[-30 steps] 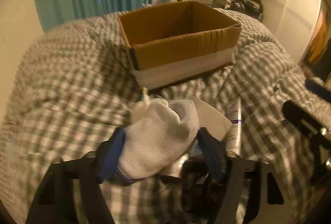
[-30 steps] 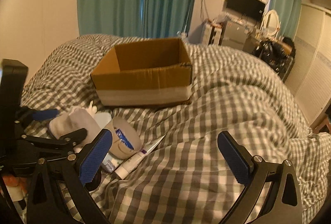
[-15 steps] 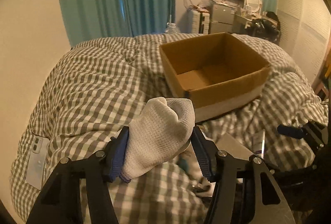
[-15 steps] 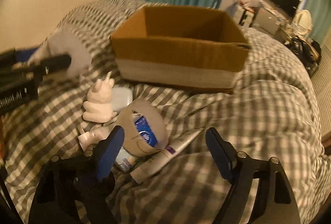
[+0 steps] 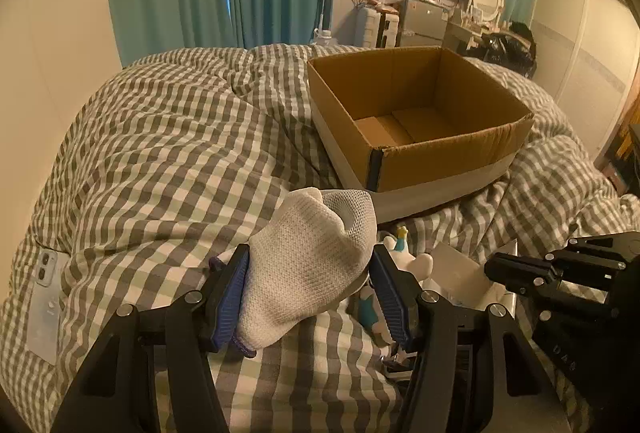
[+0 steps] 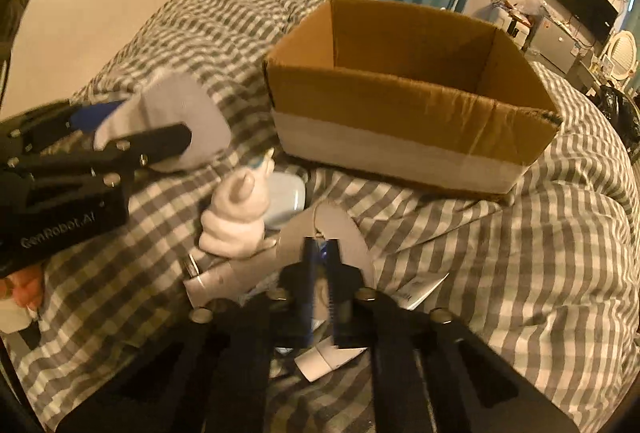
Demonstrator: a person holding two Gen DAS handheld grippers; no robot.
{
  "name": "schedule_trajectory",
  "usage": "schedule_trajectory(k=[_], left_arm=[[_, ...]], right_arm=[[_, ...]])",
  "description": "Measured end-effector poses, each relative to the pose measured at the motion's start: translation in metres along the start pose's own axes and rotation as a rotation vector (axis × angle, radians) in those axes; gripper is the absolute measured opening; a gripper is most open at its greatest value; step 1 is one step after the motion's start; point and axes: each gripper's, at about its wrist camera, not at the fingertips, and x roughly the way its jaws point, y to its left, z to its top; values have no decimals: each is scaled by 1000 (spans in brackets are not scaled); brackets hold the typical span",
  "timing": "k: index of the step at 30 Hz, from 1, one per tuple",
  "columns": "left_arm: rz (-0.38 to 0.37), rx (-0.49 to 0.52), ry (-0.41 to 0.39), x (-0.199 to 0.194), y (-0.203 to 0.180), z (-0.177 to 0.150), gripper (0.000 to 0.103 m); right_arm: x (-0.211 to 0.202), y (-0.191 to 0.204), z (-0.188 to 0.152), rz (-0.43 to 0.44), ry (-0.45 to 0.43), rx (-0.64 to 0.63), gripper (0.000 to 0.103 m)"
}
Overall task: Organize objects
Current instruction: 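Grasp the white sock with the left gripper and lift it, then carry the sock toward the box with the left gripper while the right gripper grasps the white tape roll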
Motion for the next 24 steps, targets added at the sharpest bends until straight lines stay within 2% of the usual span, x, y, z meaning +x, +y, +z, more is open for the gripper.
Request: schedule_trajectory(k=[7,8,10,12,14,20,22,24], left_arm=[[-7,-17,-12,-11,1,-2,61],[-6,-17,-14,-12,1,-2,61],[-1,-18,-17,-14,2,-2,61],[-3,-19,-17,-14,3,-3,61],[-6,-25,-14,-13,5,-3,61],[-19,-40,-10,-11,10,-4,61],[-23,-39,-7,-10,10,-4,61],[-28,-40,-8,-9,9,-4,61]], right_arm=[[3,4,-2,28,22,-14,1],[4,3,-2,34,20,-12,3],[7,3,1,53,20,-2,15],[12,6,4,59,19,-11,35],[18,13,8,52,28,-35,43],[17,19,7,-62,4,-65,45],[22,15,4,-95,18,-60,56],[36,12,2,-102,76,-63,60]])
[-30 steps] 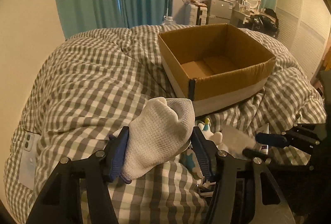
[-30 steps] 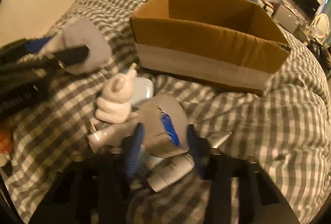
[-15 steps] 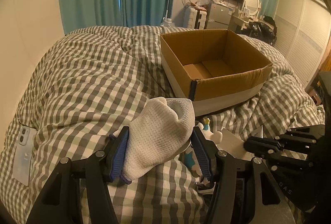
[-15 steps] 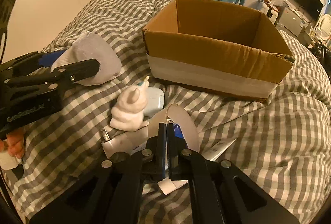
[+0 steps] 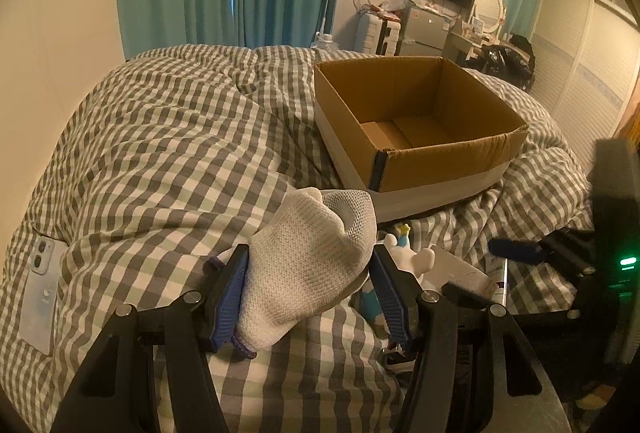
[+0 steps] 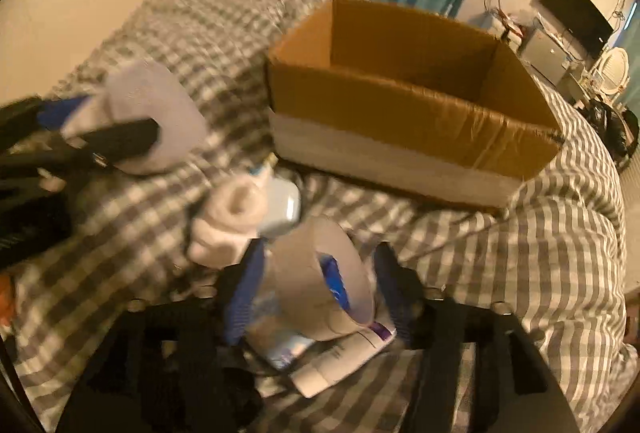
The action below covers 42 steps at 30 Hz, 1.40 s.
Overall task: Organize objects
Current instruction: 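Carry the sock toward the box with the left gripper while the right gripper grasps the white tape roll, then release the sock and tape roll into the box with both grippers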
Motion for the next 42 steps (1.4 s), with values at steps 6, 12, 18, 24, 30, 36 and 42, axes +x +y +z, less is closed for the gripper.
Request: schedule_trajectory(k=[6,12,18,24,30,36,42], left_arm=[[-26,-22,14,6,5,-1,61],[-40,-15,9,7,6,-1,61],[-77,-14,-17,-3,1,8,61],[-117,21,-69,-20,-13,44,61],[-120,78,-100,-17,-32,102,61],[-83,128,-90,19,-52,146,61],[-81,101,-12,79,-56,161,61]], right_arm=[[9,0,0,30,40,-10,34],[-16,-11,4,24,-55,20,29],[-48,-35,21,35,-146,36,29],[-88,-64,42,31,-238,34,29],[-117,-93,90,13,-320,24,29],[-91,-123,136,31,-327,56,29],[-39,-153,147,98,-288,139,29]])
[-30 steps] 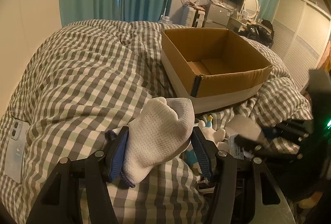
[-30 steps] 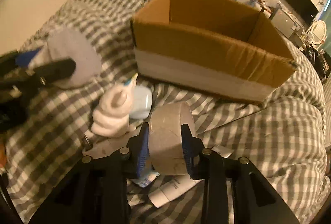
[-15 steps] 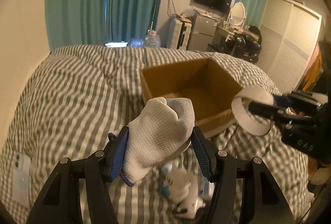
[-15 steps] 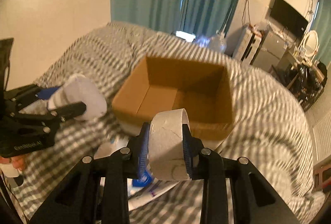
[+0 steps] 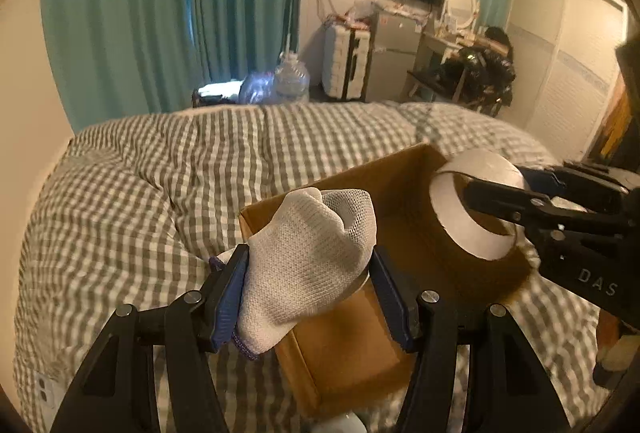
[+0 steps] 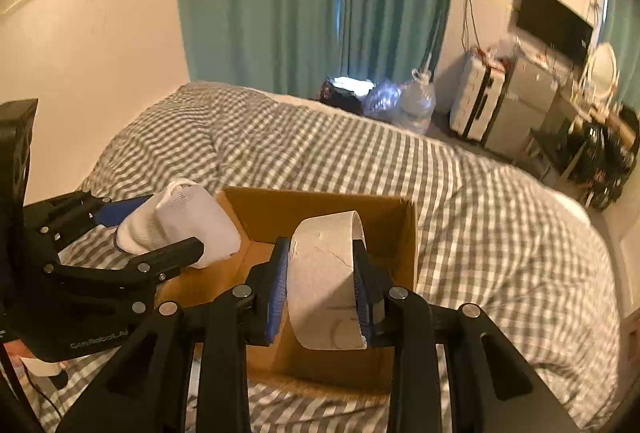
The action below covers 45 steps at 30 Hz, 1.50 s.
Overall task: Organize objects
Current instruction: 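Release the sock and tape roll into the box with both grippers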
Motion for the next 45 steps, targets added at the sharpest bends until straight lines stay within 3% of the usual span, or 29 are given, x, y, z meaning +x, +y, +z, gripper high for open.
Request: schedule_trajectory(k=[10,13,19,20,21,23,35,45], left_arm=[[-24,1,43,40,-5,-9,61],[-12,33,45,48,-6,-9,61],[-64,30,71,47,-13,-16,67],[-67,32,73,44,-13,-16,71],[-72,36,69,38,-15,-16,79],[-91,38,52,25,-15,-14,86],[-28,54,-58,-63,-9,-5,99],[48,22,-133,-135,9,-19,102]], right_arm=[[57,-15,-26,19,61,-11,29],[56,-16,-27,15,55,-28,29],[39,-19,-30,13,36,-8,30],[32,-18,-29,9,27,-5,37],[25,-17,-29,2,16,-2,52],[9,-13,-28,-18,-11,3,68],[-97,9,-11,-113,-119,1,76],[-158,31,-31,-181,-150,4,84]])
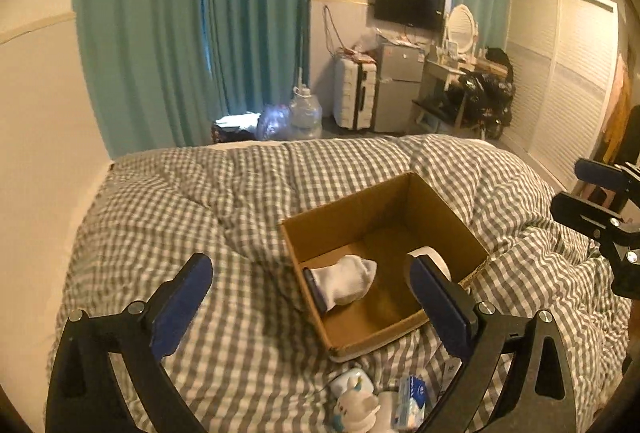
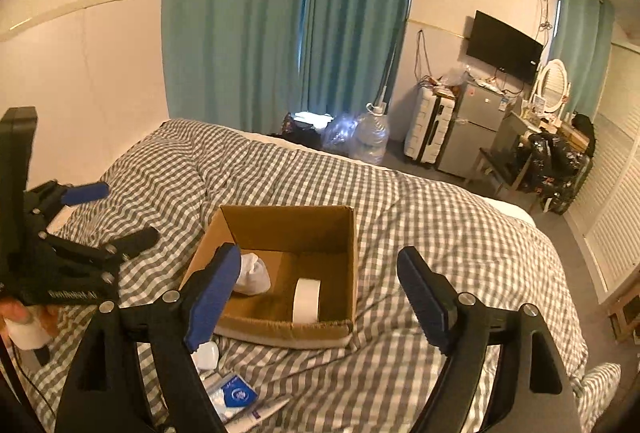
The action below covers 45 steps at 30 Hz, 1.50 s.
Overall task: Organize objects
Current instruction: 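Release the sock and tape roll into the box with both grippers, then grasp the white bear figurine with the left gripper and lift it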
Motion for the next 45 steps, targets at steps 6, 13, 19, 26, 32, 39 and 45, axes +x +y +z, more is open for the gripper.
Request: schedule_trajectory(k=[6,13,19,26,32,39,45], left_arm=[[45,-5,-14,-26,6,-19,102],[86,-14,26,-12,9,-57,102],[111,-7,108,21,7,-90,102],[108,-10,199,49,-7,-122,102],[37,10,288,75,-24,-147,102],[35,77,357,102,-41,-166,100],[-52,120,401,115,-57,-177,48]], right_arm=[[-17,6,-24,-28,2,-14,89],[6,21,-62,-48,65,-32,89],[42,31,-93,-45,144,-39,89],[81,39,-129,-36,254,-57,89],[97,48,-153,-29,313,-92,89],[107,45,-166,-8,355,-69,89],[110,49,-175,27,390,-85,89]])
